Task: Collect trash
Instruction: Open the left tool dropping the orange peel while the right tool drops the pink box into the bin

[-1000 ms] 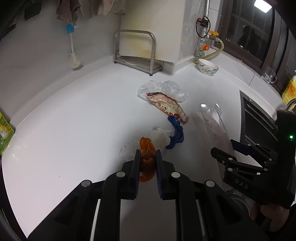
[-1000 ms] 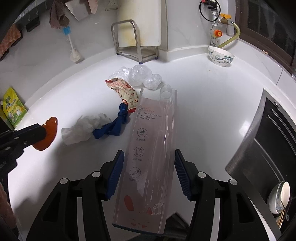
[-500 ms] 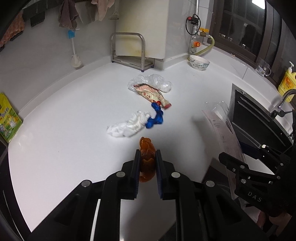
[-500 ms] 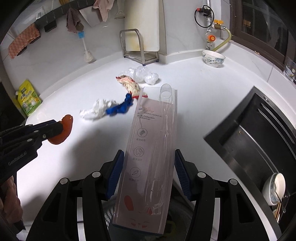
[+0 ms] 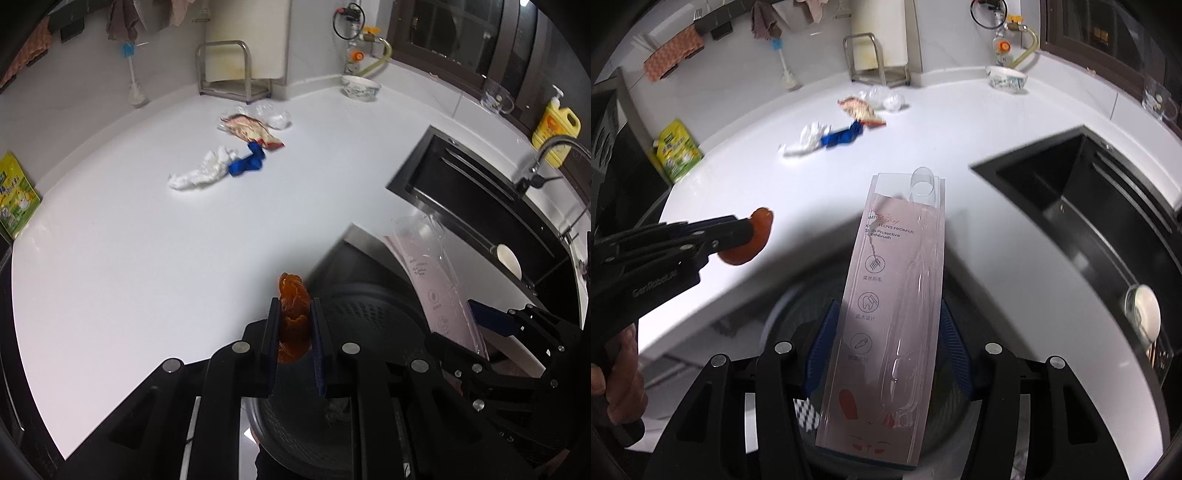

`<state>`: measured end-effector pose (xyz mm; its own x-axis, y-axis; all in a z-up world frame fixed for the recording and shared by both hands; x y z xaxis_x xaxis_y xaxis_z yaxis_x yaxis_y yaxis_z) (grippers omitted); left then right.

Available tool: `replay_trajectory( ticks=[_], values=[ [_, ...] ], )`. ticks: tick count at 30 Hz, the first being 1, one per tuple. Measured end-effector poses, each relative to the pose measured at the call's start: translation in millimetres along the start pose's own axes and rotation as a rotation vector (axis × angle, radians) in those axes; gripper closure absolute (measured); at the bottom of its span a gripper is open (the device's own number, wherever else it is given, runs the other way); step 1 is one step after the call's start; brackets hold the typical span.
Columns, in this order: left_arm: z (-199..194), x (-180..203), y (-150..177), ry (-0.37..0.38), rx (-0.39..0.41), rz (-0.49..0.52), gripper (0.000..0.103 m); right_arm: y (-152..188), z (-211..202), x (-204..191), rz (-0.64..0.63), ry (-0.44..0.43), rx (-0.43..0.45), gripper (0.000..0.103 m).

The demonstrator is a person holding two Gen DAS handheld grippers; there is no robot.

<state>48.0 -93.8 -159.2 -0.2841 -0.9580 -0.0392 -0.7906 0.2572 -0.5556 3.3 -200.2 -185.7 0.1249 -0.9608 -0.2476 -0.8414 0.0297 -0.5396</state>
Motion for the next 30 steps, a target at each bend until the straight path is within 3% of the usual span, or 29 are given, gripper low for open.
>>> replay_trajectory(
  ticks=[6,13,23,30],
  values=[
    [2.3,24.0,32.5,0.002,-0.030,0.017,0.087,40.8,-4.5,2.2,-0.001,-0.030,-0.050,0.049],
    [29.4,37.8,64.8,-0.016,-0.096,0.023,0.087,71.6,18.0,10.5,0.021,-0.055,-0.098,0.049],
    [63.8,30.4,91.0,-0.068,-0.176,0.011,0.086,88.9,53.4,28.2,0.059,-0.085,-0.158,0.049],
    [64.6,27.0,93.3,-0.081,-0.174,0.001,0.077,91.0,57.9,28.7,0.050,-0.101,-0.158,0.049]
  ],
)
Point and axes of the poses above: each gripper's, at about its wrist camera, not at the fingertips, and z roughly the way its jaws point, x to its right, y to its underside, the point moved 8 cm from there along z, roughly the way its jaws point, and after that the axes turned 7 degrees about -y, right-handed, at the moved point
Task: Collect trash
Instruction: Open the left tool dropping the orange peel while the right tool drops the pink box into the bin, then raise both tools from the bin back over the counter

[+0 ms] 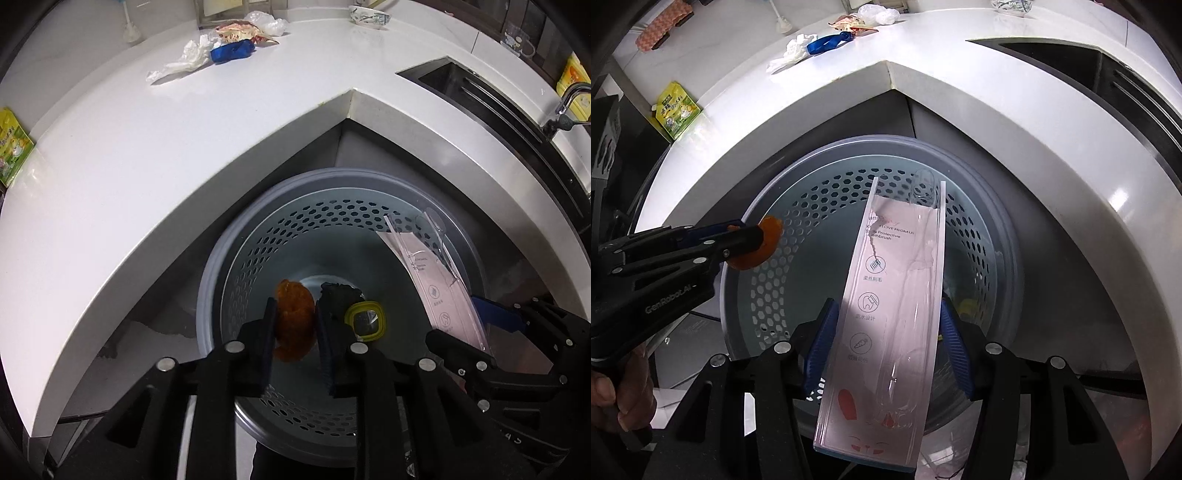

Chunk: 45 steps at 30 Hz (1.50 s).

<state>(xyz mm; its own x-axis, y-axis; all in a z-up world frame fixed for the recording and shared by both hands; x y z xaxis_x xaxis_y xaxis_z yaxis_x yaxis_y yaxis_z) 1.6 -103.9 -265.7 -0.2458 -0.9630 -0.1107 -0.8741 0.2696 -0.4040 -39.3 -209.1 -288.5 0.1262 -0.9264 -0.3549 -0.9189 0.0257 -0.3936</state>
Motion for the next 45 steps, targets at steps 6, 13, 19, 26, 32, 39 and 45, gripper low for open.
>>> replay_trajectory(
  ticks=[6,13,19,26,32,39,45],
  values=[
    [-7.0,-8.3,2.1,-0.026,0.020,-0.020,0.047,1.8,-5.8,1.0,-0.007,0.001,0.018,0.033],
    [-16.4,-18.0,2.4,-0.055,0.018,-0.055,0.040,-0.9,-19.3,5.8,0.005,0.011,0.038,0.033],
    [-38.8,-24.0,-5.5,-0.065,0.055,-0.087,0.031,-2.0,-42.1,12.6,0.030,0.014,0.060,0.033],
    [-75.8,-29.9,-29.3,-0.088,0.131,-0.101,0.021,-18.8,-68.1,5.7,0.046,0.011,0.108,0.033],
    [-102.1,-43.5,-54.6,-0.104,0.194,-0.114,0.016,-46.7,-86.6,-1.2,0.023,0.021,0.161,0.032],
    [-115.1,-62.6,-97.1,-0.097,0.271,-0.091,0.015,-91.0,-93.7,-9.1,0.026,0.051,0.218,0.032],
    [-100.5,-82.0,-129.8,-0.050,0.275,-0.068,0.015,-129.4,-85.3,-5.9,0.071,0.103,0.237,0.030]
  ],
)
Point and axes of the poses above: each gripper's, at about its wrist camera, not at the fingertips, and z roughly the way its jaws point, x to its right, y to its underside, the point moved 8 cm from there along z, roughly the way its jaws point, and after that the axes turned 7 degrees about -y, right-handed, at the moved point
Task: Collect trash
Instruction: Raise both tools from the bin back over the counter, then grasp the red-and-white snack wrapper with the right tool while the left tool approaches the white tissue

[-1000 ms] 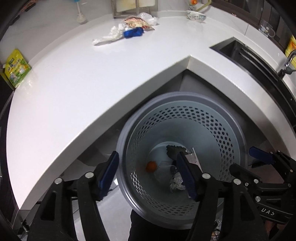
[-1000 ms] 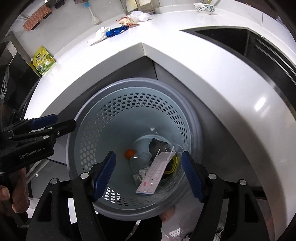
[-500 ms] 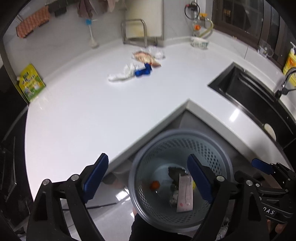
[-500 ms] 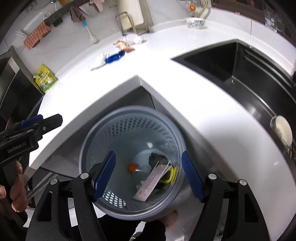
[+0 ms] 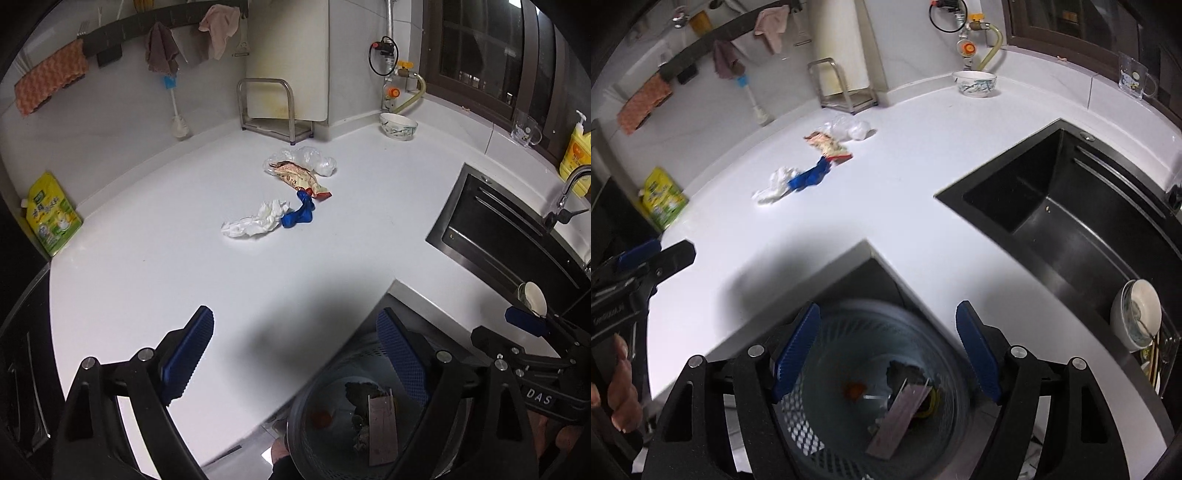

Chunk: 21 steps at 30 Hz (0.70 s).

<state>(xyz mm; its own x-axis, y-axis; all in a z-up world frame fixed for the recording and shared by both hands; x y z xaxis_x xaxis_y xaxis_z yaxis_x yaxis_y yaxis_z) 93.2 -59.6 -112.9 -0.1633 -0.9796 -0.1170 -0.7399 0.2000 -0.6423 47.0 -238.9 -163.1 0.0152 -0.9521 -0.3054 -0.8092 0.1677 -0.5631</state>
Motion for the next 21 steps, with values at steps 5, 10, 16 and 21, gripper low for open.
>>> replay_trajectory(
  ticks=[5,10,16,21],
  values=[
    [27.3,-6.3,-17.9,0.025,-0.011,0.057,0.015,-26.3,14.9,-3.9,0.046,0.027,0.031,0.030],
    [47.6,-14.5,-34.4,0.055,-0.014,0.076,0.015,-48.6,36.2,-11.8,0.046,0.056,0.038,0.030],
    [74.9,-27.9,-50.8,0.070,-0.016,0.088,0.015,-74.4,61.1,-15.6,0.076,0.060,0.053,0.030],
    [97.2,-40.1,-62.0,0.074,-0.020,0.081,0.015,-97.5,83.5,-20.8,0.056,0.078,0.055,0.030]
  ],
)
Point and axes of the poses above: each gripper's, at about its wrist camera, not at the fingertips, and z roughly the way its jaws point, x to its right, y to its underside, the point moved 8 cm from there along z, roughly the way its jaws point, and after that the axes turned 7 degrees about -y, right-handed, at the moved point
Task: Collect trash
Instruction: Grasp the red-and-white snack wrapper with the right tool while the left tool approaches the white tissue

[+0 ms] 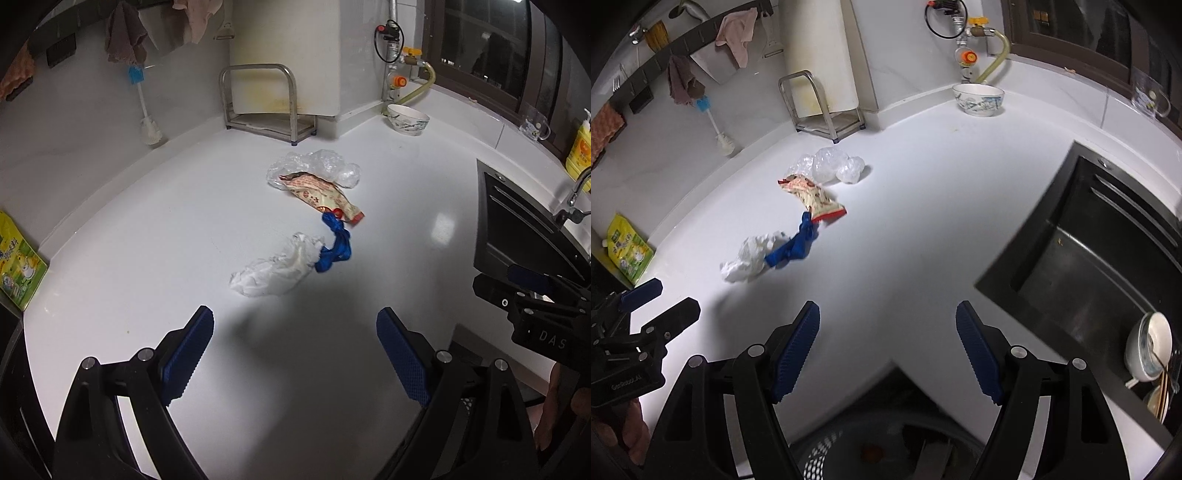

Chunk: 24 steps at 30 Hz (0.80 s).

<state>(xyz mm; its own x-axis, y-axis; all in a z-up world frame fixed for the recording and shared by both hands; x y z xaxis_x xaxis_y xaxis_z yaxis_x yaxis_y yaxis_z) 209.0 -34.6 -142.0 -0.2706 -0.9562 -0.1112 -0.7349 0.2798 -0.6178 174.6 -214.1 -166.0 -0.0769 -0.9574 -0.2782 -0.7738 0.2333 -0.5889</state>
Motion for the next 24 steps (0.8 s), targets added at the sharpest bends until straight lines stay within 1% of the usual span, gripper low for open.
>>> replay_trajectory(
  ticks=[6,14,24],
  values=[
    [19.9,-17.4,-12.2,0.008,-0.005,-0.019,0.015,-21.6,27.2,-9.3,-0.014,0.006,-0.005,0.030],
    [37.0,-38.4,-26.3,0.012,-0.002,-0.023,0.015,-49.5,64.5,-31.7,-0.061,-0.004,-0.007,0.030],
    [55.9,-55.7,-38.9,0.013,-0.007,-0.017,0.015,-74.2,95.9,-42.6,-0.076,-0.008,-0.003,0.030]
  ],
)
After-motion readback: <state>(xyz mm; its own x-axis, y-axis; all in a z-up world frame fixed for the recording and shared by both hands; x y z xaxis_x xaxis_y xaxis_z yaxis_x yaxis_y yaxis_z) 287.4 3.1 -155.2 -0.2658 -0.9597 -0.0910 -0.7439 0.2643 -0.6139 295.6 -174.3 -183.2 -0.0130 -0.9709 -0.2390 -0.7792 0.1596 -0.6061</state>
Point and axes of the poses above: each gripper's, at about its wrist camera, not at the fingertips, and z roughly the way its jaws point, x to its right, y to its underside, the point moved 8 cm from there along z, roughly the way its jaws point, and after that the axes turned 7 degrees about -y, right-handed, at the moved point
